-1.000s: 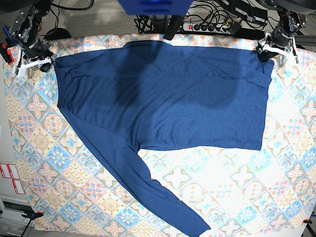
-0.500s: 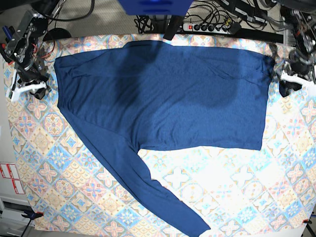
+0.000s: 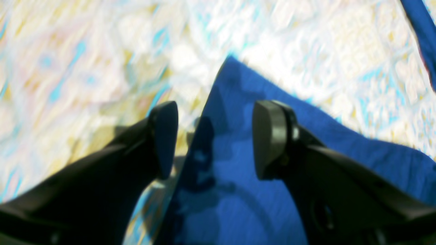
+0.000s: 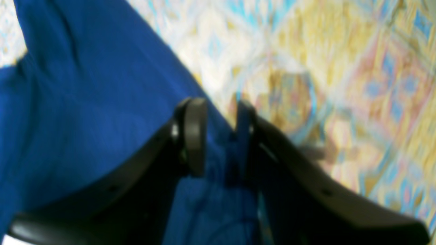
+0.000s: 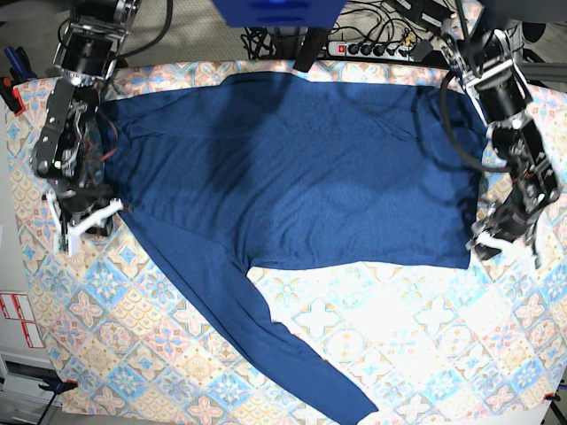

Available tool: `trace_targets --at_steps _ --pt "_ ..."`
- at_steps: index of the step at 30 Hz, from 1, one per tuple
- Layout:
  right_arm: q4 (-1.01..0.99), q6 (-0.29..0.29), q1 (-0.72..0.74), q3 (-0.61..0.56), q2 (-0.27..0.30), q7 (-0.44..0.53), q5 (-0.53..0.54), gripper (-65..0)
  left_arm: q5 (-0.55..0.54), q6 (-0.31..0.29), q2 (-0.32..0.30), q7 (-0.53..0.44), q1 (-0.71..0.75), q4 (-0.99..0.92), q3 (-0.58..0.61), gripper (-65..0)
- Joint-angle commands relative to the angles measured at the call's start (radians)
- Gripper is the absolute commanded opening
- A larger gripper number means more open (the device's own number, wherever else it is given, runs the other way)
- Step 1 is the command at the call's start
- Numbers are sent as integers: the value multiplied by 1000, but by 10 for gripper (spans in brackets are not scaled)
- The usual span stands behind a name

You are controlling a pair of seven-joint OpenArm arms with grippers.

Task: Fold the T-shirt properly
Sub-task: 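Release and move both grippers to the shirt's side edges mid-body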

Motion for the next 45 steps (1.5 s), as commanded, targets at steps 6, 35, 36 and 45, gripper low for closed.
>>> trace_targets --at_steps 6,35,36,45 --pt "16 1 36 -17 15 16 -36 -500 94 -4 -14 -168 -135 -232 47 -308" --pt "18 1 33 -17 15 16 -31 -499 266 -39 29 -378 -189 -583 49 -314" --pt "18 1 33 -17 15 16 -31 -499 266 -62 30 -367 -186 -583 49 -314" --pt "18 1 33 -17 15 16 -31 -499 266 -100 50 -358 -126 -493 49 -435"
